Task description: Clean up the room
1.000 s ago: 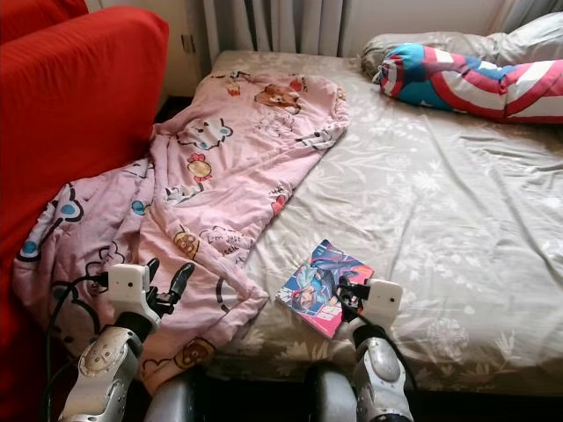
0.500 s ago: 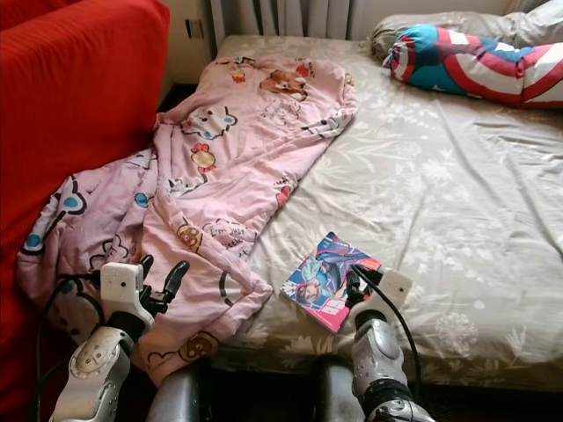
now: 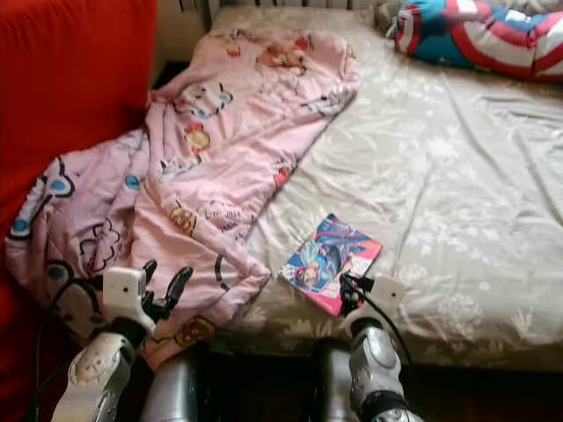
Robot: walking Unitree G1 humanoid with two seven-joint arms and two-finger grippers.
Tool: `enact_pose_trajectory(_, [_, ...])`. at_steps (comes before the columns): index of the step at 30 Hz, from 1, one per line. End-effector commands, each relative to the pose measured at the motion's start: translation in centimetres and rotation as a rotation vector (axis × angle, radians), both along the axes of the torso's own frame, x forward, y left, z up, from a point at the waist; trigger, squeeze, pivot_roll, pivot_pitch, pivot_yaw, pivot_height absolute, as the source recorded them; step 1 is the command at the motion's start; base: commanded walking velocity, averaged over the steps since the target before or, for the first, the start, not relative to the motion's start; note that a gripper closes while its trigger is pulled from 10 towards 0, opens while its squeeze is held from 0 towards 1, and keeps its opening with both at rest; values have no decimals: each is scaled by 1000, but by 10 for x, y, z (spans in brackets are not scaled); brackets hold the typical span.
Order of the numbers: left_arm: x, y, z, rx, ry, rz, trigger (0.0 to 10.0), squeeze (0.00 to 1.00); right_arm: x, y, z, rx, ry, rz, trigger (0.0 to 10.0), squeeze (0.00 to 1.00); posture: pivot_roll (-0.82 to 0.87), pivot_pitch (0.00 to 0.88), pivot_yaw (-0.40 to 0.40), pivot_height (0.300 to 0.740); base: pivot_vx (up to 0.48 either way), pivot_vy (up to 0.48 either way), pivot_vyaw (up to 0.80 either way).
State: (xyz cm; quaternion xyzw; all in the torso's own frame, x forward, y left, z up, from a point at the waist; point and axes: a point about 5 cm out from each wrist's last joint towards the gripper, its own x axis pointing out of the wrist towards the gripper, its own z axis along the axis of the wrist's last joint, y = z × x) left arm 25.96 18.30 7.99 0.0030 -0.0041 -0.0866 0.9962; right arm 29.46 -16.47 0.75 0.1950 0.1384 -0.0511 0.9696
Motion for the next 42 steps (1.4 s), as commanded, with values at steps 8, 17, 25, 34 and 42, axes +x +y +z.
enact_pose_trajectory(8, [-7, 3, 0, 24, 19, 8, 10000, 0, 7, 2, 4, 93, -10, -16, 10000, 0, 63, 231, -7, 562, 0, 0, 0])
enact_pose_trajectory(17, [-16, 8, 0, 36, 39, 22, 10000, 0, 2, -3, -5, 246, 41, -86, 10000, 0, 87, 261, -3, 562, 0, 0, 0])
enact_pose_trajectory(25, [-23, 11, 0, 42, 54, 28, 10000, 0, -5, -6, -13, 314, 77, -122, 10000, 0, 94, 278, 0, 562, 0, 0, 0])
enact_pose_trajectory(34, [-27, 12, 1, 47, 64, 30, 10000, 0, -4, 2, -13, 358, 71, -77, 10000, 0, 103, 293, 0, 562, 0, 0, 0])
enact_pose_trajectory(42, [-22, 12, 3, 46, 58, 34, 10000, 0, 1, 2, -6, 321, 18, -70, 10000, 0, 100, 272, -6, 562, 0, 0, 0])
